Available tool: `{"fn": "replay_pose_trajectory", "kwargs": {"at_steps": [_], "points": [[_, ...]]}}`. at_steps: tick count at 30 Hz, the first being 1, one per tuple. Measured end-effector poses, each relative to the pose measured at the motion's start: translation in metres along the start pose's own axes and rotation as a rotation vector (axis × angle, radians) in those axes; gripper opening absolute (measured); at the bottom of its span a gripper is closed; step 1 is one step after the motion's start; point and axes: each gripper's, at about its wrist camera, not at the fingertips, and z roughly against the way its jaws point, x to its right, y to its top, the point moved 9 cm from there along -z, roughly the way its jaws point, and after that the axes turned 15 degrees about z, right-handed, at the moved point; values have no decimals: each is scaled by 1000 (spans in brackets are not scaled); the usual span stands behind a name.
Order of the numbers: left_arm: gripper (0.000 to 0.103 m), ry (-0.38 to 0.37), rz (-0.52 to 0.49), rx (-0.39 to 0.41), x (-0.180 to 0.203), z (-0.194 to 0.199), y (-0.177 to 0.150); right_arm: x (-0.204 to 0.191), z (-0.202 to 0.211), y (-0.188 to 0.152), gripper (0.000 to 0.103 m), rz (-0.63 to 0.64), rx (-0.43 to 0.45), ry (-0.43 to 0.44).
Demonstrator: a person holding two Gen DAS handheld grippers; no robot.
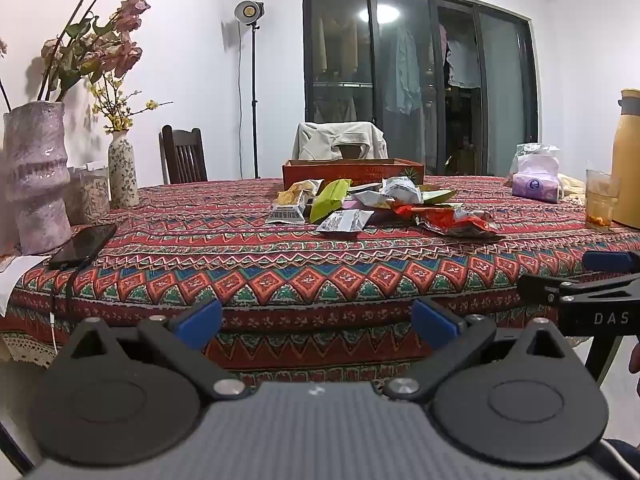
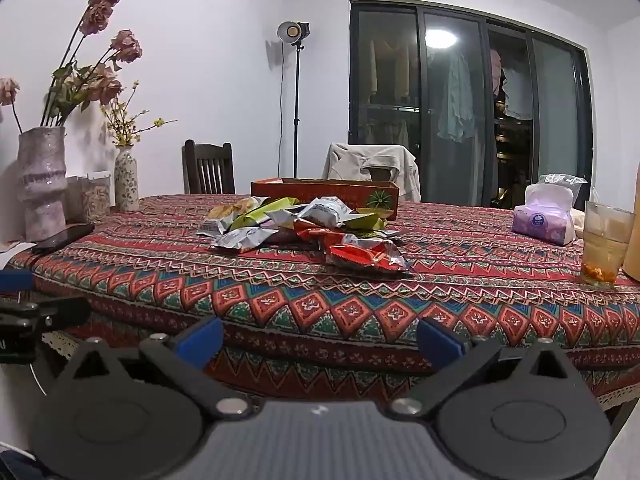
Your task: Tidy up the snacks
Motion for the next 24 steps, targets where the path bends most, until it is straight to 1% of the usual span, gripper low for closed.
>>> {"fn": "replay_pose_trajectory", "kwargs": {"at_steps": [7, 24], "points": [[103, 5, -10, 13, 3, 4, -2, -1, -2, -3, 103, 2, -9, 0], [103, 2, -6, 7, 1, 1, 0, 0, -4, -5, 103, 6, -13, -5]]}}
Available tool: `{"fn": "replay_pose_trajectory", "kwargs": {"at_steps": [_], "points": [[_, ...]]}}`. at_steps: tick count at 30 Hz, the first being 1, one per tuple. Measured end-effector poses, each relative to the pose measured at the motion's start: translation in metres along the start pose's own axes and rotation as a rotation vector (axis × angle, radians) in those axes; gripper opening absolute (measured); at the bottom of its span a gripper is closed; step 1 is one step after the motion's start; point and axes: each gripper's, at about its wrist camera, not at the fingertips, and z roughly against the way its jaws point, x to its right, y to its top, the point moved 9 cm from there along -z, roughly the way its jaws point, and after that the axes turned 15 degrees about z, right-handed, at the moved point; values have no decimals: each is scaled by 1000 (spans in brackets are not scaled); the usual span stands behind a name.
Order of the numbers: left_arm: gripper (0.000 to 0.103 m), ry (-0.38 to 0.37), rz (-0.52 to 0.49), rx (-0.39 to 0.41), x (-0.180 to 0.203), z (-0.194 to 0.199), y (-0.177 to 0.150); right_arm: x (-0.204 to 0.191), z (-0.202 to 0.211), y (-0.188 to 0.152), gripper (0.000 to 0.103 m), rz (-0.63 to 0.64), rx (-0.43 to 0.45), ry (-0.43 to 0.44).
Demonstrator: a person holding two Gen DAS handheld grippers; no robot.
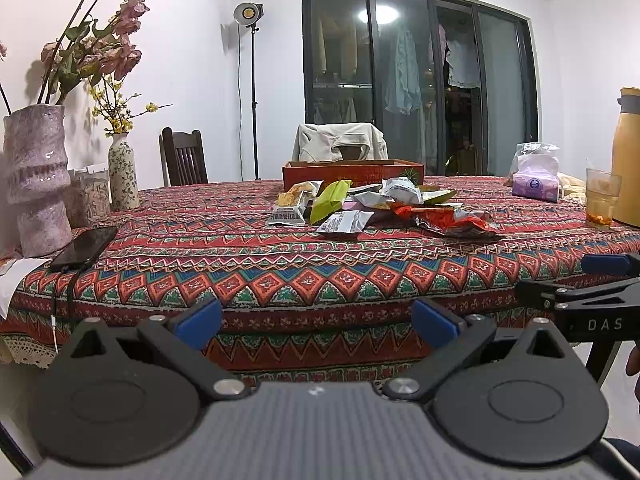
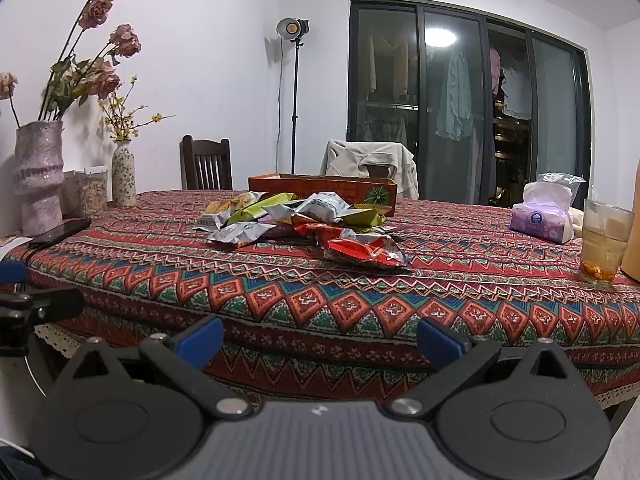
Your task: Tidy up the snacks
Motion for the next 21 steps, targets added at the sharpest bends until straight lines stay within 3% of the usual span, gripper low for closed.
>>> {"fn": "replay_pose_trajectory", "kwargs": {"at_steps": [21], "points": [[103, -1, -5, 8, -1, -2, 0, 0, 1, 0, 103, 29, 4, -33]]}}
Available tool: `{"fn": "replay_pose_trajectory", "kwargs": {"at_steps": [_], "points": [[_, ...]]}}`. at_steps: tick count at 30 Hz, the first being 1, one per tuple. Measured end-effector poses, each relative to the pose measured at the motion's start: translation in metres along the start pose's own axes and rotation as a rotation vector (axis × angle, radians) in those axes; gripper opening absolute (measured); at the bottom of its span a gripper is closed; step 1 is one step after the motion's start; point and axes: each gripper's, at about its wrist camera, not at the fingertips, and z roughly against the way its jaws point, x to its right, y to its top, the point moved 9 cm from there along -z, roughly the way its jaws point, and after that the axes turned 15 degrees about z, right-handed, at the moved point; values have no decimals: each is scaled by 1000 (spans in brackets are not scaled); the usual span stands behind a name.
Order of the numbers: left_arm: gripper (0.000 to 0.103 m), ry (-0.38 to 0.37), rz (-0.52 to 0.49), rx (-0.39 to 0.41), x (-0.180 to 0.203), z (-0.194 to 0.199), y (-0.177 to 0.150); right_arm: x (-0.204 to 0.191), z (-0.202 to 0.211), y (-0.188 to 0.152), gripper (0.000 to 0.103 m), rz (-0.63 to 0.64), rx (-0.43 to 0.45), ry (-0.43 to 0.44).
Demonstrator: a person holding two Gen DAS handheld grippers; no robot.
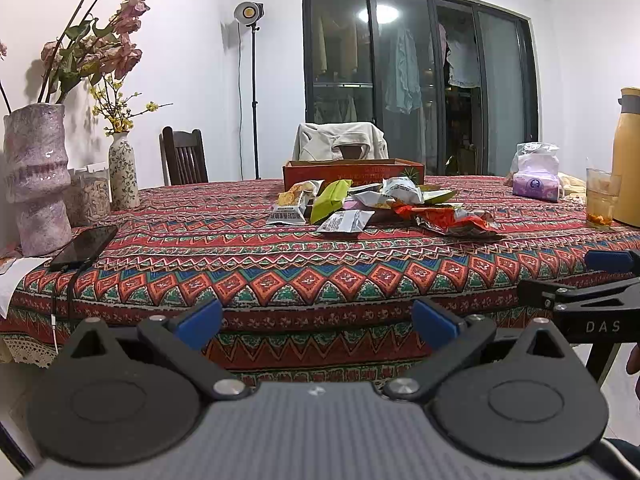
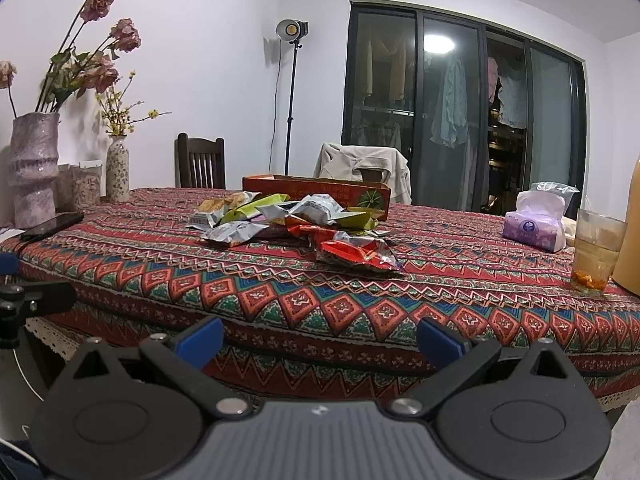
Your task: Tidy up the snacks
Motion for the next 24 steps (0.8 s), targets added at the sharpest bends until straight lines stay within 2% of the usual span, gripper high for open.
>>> {"fn": "replay_pose_trajectory", "kwargs": {"at_steps": [6, 12, 16, 19, 24], "points": [[103, 5, 4, 4, 0, -2, 2, 1, -1, -1, 103, -4, 0, -2], [103, -18, 55, 18, 1, -22, 25, 15, -7, 12, 103, -2, 32, -17], [103, -23, 81, -39, 2, -44, 27, 35, -22, 16, 103, -31, 37, -52], [103, -18, 40, -90, 6, -63, 25, 48, -33, 17, 103, -66, 23, -53], [103, -38, -10, -92, 17, -86, 36, 64, -52, 21, 103, -87, -2, -42]]}}
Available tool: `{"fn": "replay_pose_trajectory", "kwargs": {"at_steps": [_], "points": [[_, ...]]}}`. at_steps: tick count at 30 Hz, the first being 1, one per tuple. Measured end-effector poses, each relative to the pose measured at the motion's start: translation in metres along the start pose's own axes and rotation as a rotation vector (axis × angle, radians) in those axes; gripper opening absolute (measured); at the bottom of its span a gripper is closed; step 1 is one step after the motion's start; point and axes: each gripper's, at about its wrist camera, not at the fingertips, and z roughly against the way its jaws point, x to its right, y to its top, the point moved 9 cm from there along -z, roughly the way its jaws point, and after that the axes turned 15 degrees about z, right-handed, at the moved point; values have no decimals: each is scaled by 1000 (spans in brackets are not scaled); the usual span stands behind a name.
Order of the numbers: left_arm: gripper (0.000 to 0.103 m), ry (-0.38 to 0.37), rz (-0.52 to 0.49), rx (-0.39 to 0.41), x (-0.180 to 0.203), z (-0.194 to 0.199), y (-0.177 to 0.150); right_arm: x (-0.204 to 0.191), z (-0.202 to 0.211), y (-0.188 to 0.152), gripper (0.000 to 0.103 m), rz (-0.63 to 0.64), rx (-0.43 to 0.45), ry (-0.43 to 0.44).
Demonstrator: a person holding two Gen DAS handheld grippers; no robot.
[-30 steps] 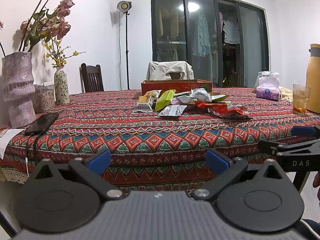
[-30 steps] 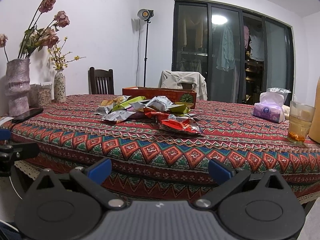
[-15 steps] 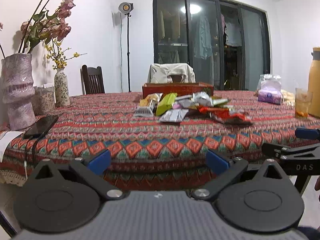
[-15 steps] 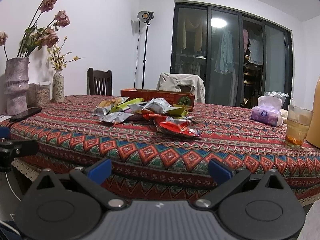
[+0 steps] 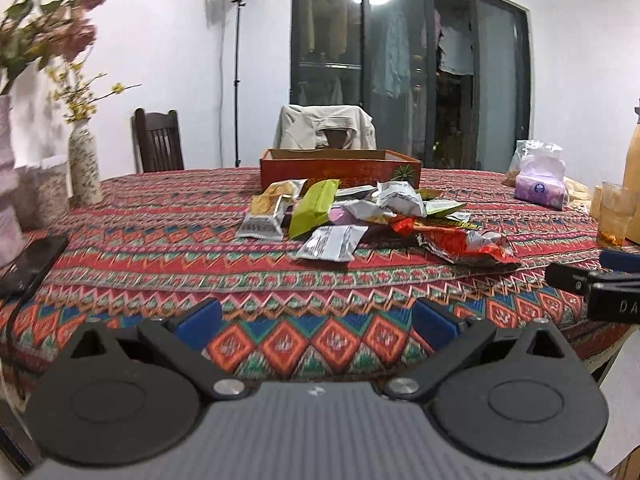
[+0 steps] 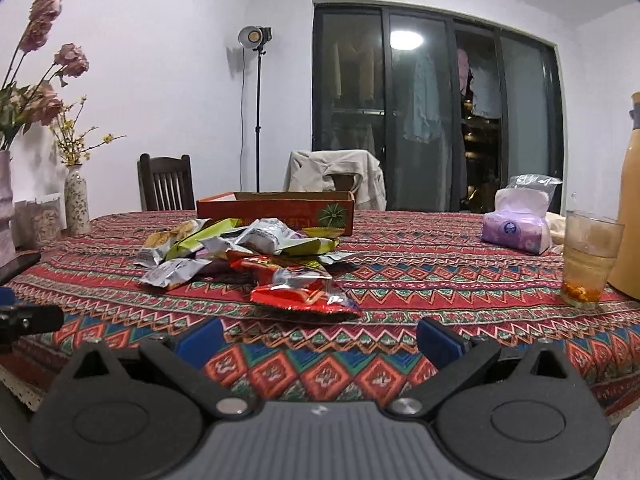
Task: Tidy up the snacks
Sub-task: 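Grasp a white snack packet with the left tool while the right tool grasps a green bar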
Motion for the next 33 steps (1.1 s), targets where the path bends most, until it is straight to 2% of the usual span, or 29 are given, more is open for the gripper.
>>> {"fn": "replay_pose_trajectory", "kwargs": {"at_steps": [5, 12, 15, 19, 22, 26, 27, 28, 30, 33], "points": [[103, -10, -29, -9, 4, -22, 14, 12, -20, 12, 103, -22, -2, 28], [102, -41, 5, -76, 9, -70, 38, 16, -55, 37, 99, -3, -23, 57], [96, -62, 14, -122, 14, -101, 47, 16, -76, 49, 96, 16, -34, 74], [80, -76, 30, -210, 13, -143, 52, 16, -116, 61, 87, 39, -78, 95], [80, -101, 34, -265, 11, -166, 51, 19, -149, 74, 80, 68, -109, 97], [80, -134, 9, -303, 14, -180, 44, 22, -191, 90, 79, 93, -135, 97], [75, -135, 3, -309, 14, -183, 43, 22, -203, 93, 78, 99, -148, 97], [66, -134, 0, -317, 14, -186, 41, 21, -213, 94, 74, 106, -166, 94], [57, -139, 13, -336, 12, -191, 39, 19, -235, 93, 68, 126, -204, 87], [56, -141, 18, -330, 11, -193, 39, 13, -256, 84, 54, 147, -263, 101]]}}
